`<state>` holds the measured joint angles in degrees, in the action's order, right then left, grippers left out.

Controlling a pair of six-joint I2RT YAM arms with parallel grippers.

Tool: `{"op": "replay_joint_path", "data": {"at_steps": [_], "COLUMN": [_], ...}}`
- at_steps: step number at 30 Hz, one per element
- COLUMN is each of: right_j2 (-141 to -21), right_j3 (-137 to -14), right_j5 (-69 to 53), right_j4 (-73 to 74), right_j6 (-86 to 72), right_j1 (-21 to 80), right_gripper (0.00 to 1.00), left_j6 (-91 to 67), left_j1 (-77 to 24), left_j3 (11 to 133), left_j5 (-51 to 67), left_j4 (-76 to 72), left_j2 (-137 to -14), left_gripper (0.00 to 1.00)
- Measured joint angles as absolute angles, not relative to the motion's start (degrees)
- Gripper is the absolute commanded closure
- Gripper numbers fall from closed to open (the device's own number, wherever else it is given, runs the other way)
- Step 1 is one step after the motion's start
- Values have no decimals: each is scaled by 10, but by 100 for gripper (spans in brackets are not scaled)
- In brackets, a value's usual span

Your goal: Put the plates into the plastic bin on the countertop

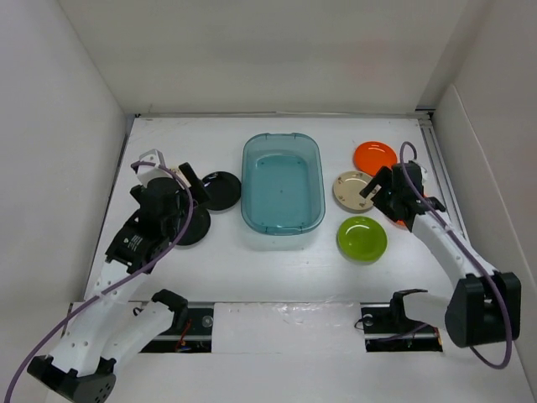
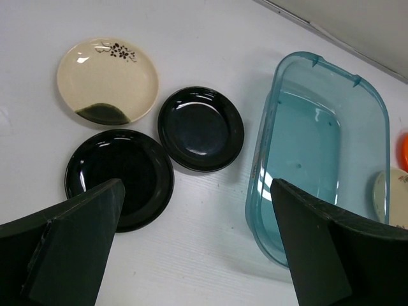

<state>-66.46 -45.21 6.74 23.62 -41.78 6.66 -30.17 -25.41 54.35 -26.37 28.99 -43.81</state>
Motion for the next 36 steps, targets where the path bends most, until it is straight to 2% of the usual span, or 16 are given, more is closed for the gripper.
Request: {"op": "replay_joint_path", "data": {"at_steps": [3,7,10,19,24,30,33,34,36], "right_j2": [-721,-772,-790,-873,-901,-933,-945,-947,-950], "right_j3": [-453,-453,-453,-461,-468,-493,-504,-507,-511], "right_j5": [41,32,29,35,40,40,36,34,32], "right_j4": [194,170,150,112,107,96,96,97,96], "right_j6": [-416,-420,-423,-429,-437,-440,-438,-437,-438], "right_j1": [42,29,29,14,3,-7,-9,-10,-11], "right_gripper": [20,20,25,29,46,57,69,69,76], "left_j6": [-298,-296,-293,-289,-287,-285,-285,-285,-285], "left_j1": [-254,-254,-254,-254,-254,-254,-254,-254,-254], "left_j3": [543,543,543,543,543,543,543,543,543], "left_j5": [-255,-247,-242,-229,-224,-216,-214,-214,-214], "left_j4": [284,281,281,281,280,280,280,280,280], "left_j2": [-433,-435,-437,-438,-441,-446,-446,-446,-446], "left_gripper": [0,0,0,0,0,0,0,0,0]}}
